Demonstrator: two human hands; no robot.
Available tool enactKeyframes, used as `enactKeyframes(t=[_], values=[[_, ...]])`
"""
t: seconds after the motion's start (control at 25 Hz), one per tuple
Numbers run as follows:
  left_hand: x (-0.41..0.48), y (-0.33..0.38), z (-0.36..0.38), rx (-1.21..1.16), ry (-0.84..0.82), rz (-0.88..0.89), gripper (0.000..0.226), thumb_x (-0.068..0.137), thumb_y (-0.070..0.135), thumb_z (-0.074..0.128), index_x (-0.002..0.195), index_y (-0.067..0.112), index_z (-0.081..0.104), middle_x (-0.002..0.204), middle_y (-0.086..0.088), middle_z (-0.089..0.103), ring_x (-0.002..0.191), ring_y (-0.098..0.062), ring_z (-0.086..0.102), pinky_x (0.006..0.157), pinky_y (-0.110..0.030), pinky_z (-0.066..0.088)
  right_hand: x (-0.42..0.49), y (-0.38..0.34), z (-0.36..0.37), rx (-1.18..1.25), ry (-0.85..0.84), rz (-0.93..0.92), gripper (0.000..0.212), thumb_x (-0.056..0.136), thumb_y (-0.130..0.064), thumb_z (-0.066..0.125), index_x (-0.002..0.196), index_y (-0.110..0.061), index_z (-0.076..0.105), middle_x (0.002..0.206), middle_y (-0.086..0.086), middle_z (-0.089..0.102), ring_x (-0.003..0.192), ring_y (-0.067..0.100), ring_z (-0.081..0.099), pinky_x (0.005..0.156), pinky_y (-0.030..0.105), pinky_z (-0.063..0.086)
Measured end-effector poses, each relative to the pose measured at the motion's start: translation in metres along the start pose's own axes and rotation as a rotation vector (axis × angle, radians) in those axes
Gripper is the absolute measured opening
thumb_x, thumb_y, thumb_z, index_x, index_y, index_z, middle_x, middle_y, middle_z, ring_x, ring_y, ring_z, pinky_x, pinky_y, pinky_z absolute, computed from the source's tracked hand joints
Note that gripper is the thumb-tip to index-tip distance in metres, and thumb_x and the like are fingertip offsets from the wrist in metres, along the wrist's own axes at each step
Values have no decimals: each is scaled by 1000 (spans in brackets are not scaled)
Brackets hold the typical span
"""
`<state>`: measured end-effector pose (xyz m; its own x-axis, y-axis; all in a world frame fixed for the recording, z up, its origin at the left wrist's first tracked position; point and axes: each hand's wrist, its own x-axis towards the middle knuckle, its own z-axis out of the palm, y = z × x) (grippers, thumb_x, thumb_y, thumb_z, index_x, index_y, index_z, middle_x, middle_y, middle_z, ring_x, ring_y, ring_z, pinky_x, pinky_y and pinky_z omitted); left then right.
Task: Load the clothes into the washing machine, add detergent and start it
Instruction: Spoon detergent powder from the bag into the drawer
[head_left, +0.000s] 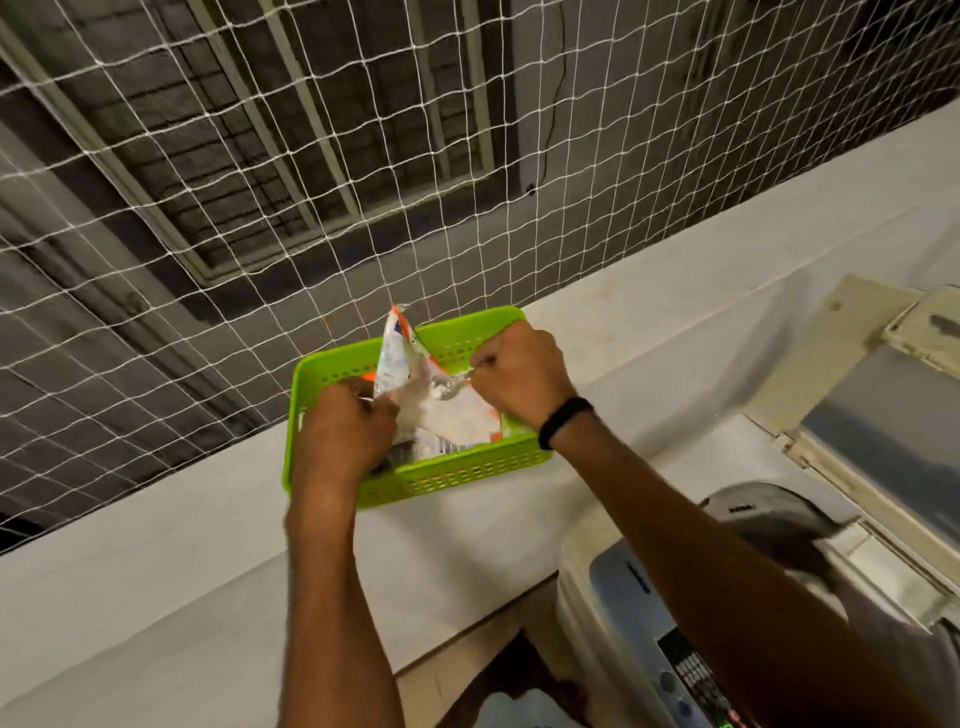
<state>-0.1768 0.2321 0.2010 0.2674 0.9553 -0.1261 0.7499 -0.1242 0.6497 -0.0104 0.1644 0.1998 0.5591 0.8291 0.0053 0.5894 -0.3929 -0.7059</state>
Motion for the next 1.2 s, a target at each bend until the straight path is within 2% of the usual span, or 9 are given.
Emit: enactKeyframes(t=[0.16,0.32,0.48,0.6,0.72,0.8,0.92,1.04,1.2], values=[[6,-8,7,124,15,15,13,90,28,60,90,17,67,91,-15,73,87,-38,68,80,-45,56,15,-3,12,-22,-55,2,22,78,-16,57,84,-7,76,95,13,74,99,35,63,86,35,51],[7,-9,6,85,65,45,8,91,24,59,85,20,61,88,-16,72,82,-38,67,76,-47,56,16,0,15,38,-190,123,20,67,-19,60,75,-3,69,69,12,62,74,24,59,66,31,50],[6,-6,8,61,102,43,14,92,28,60,88,15,64,85,-17,71,84,-39,65,80,-47,54,10,0,21,397,-329,270,13,54,-13,49,48,-5,57,46,12,56,52,32,59,59,47,53],[3,-4,6,0,100,16,15,92,31,61,85,18,63,80,-13,72,80,-37,67,79,-44,55,5,-4,13,656,-313,390,21,72,-1,43,68,9,61,49,13,62,52,33,66,70,56,58],[-1,0,3,-1,97,14,8,93,27,62,89,20,64,85,-7,73,82,-33,66,73,-34,50,3,-2,11,677,-217,379,31,76,-5,45,81,25,55,61,22,65,56,35,69,74,49,60],[-2,1,3,-14,100,14,9,91,25,63,99,22,64,92,-3,74,84,-30,67,75,-33,52,0,-3,4,615,-126,361,39,69,-12,49,86,22,58,65,25,70,62,39,71,76,49,60],[-4,4,3,-75,121,14,26,89,17,62,114,25,61,105,-1,73,88,-27,68,81,-41,58,-7,2,-14,702,-87,373,25,76,-1,50,81,19,64,59,18,67,57,37,70,61,38,60],[-9,12,2,-175,166,40,39,87,5,58,122,21,59,108,-2,69,92,-24,65,85,-37,55,-18,7,-32,880,-94,411,25,83,9,44,93,26,59,83,33,67,71,41,72,59,38,63],[-15,21,4,-283,280,113,42,88,0,53,126,16,59,108,1,66,96,-17,62,79,-25,43,-29,15,-49,990,-140,443,24,89,13,38,94,21,61,74,20,65,54,23,69,52,25,60]])
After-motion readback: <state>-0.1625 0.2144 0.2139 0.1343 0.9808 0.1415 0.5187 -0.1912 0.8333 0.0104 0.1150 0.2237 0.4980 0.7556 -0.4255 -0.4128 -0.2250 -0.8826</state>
